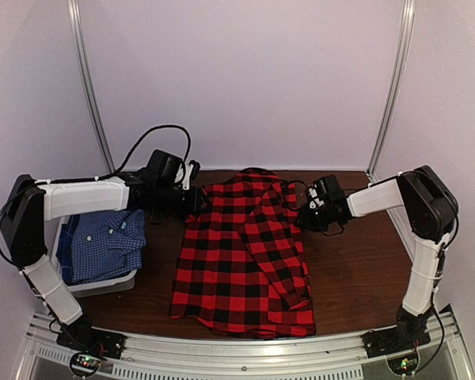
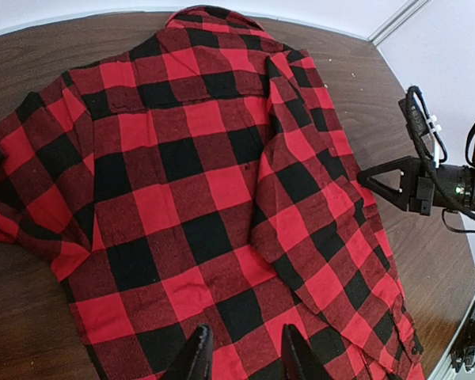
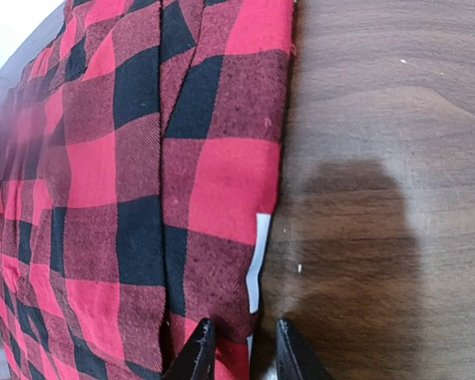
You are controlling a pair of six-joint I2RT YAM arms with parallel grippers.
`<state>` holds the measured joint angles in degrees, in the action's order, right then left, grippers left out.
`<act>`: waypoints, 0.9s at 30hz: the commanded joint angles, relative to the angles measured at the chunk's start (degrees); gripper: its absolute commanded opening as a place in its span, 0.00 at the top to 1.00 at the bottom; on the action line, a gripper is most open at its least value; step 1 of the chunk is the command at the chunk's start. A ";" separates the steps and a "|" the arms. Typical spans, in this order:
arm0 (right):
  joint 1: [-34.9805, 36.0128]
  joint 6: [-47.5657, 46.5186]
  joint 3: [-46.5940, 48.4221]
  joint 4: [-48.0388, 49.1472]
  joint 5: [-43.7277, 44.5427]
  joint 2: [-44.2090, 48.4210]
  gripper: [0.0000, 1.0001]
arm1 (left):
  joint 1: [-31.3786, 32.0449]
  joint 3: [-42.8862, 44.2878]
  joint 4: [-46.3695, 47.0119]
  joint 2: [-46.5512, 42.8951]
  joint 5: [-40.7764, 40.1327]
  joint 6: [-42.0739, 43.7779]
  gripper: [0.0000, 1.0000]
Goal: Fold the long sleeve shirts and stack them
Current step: Move the right arm to the center of the board with the 1/3-folded shirt.
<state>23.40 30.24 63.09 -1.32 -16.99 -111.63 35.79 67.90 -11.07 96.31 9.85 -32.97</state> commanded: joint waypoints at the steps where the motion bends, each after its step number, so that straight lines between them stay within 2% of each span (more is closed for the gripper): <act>1: 0.68 0.17 1.54 -0.40 -0.75 -2.39 0.77 | 0.07 -1.93 0.28 -3.04 -1.65 -1.01 0.69; 9: -0.23 -1.18 3.69 -3.39 1.92 -3.53 1.00 | 0.24 -3.56 -0.69 -4.63 -1.66 -1.61 0.69; 20: -7.92 -5.64 4.17 -6.75 2.49 -3.33 1.00 | 4.38 -4.80 -0.71 -1.83 -3.29 -3.10 0.69; 27: -14.66 -9.83 7.53 -11.37 2.41 -4.19 1.00 | 8.77 -1.80 -0.68 2.22 -4.14 -4.36 0.69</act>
<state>12.12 23.86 67.99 -7.60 -16.86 -113.95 42.70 63.96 -12.23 96.03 6.92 -36.18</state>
